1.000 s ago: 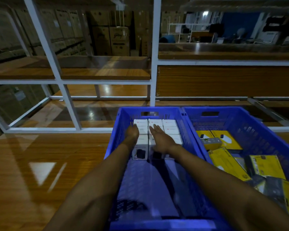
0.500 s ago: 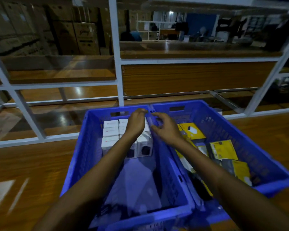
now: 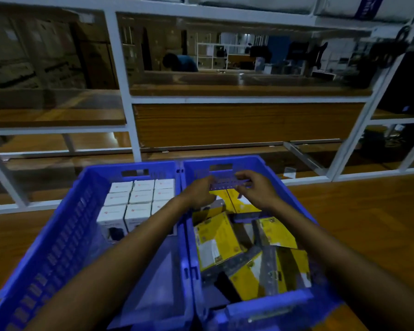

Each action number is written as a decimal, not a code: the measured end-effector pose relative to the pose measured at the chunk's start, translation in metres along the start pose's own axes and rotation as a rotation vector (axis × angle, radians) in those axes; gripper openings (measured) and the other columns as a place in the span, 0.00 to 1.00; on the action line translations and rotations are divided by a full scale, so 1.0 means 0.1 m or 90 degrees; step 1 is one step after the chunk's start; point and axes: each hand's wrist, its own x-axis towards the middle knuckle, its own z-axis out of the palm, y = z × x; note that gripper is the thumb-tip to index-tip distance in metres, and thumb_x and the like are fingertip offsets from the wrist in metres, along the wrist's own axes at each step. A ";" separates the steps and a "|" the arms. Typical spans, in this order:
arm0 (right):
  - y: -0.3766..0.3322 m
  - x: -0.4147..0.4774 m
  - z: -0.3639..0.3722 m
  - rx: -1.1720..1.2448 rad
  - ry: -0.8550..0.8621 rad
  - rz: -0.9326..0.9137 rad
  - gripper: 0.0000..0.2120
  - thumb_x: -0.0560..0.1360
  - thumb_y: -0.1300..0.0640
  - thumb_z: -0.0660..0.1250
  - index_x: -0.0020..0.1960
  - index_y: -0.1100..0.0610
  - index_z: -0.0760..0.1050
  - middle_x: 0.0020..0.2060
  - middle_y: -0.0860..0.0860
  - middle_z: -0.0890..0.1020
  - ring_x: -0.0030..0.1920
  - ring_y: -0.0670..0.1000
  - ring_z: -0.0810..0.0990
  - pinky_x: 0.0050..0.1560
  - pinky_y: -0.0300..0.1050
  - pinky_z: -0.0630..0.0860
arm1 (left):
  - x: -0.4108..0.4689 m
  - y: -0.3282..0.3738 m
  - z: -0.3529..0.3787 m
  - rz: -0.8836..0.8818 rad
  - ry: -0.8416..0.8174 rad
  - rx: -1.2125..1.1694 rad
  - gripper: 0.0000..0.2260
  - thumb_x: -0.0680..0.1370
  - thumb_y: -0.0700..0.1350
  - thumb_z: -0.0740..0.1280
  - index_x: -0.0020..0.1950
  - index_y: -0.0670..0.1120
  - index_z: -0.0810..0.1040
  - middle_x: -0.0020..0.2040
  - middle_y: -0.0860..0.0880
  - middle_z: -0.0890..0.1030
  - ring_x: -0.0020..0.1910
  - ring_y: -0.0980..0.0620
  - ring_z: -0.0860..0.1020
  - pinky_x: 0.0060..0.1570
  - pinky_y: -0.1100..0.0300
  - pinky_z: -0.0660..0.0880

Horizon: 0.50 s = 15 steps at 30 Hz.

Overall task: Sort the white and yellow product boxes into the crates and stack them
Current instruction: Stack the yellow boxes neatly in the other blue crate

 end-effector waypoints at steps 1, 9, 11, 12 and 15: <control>0.07 0.02 -0.04 -0.012 -0.012 -0.004 0.19 0.76 0.61 0.71 0.66 0.59 0.76 0.62 0.55 0.80 0.60 0.55 0.79 0.60 0.49 0.76 | 0.04 0.01 0.06 -0.010 -0.039 0.077 0.22 0.77 0.41 0.68 0.70 0.41 0.69 0.64 0.39 0.77 0.62 0.40 0.76 0.55 0.54 0.73; 0.59 0.21 0.01 -0.050 -0.129 -0.027 0.19 0.76 0.57 0.71 0.66 0.59 0.76 0.61 0.53 0.81 0.57 0.54 0.81 0.51 0.39 0.71 | 0.21 -0.11 0.41 -0.138 -0.186 0.515 0.17 0.74 0.50 0.70 0.60 0.45 0.77 0.60 0.43 0.80 0.59 0.41 0.79 0.53 0.47 0.77; 0.65 0.24 0.07 -0.058 -0.161 -0.037 0.20 0.76 0.57 0.72 0.67 0.58 0.75 0.61 0.54 0.81 0.57 0.55 0.81 0.51 0.40 0.73 | 0.22 -0.12 0.43 -0.136 -0.152 0.500 0.17 0.75 0.51 0.70 0.60 0.46 0.76 0.60 0.43 0.80 0.58 0.41 0.79 0.51 0.48 0.76; 0.69 0.25 0.11 -0.055 -0.183 -0.032 0.22 0.76 0.57 0.72 0.68 0.57 0.74 0.62 0.54 0.80 0.57 0.55 0.81 0.53 0.42 0.75 | 0.24 -0.13 0.42 -0.135 -0.134 0.471 0.17 0.75 0.53 0.70 0.59 0.46 0.76 0.59 0.43 0.80 0.57 0.41 0.79 0.50 0.49 0.76; 0.77 0.25 0.22 -0.053 -0.242 -0.025 0.30 0.74 0.56 0.73 0.74 0.56 0.68 0.67 0.54 0.77 0.63 0.57 0.78 0.60 0.51 0.77 | 0.26 -0.06 0.32 -0.141 -0.095 0.300 0.16 0.72 0.52 0.73 0.55 0.46 0.78 0.55 0.43 0.82 0.52 0.42 0.80 0.47 0.51 0.77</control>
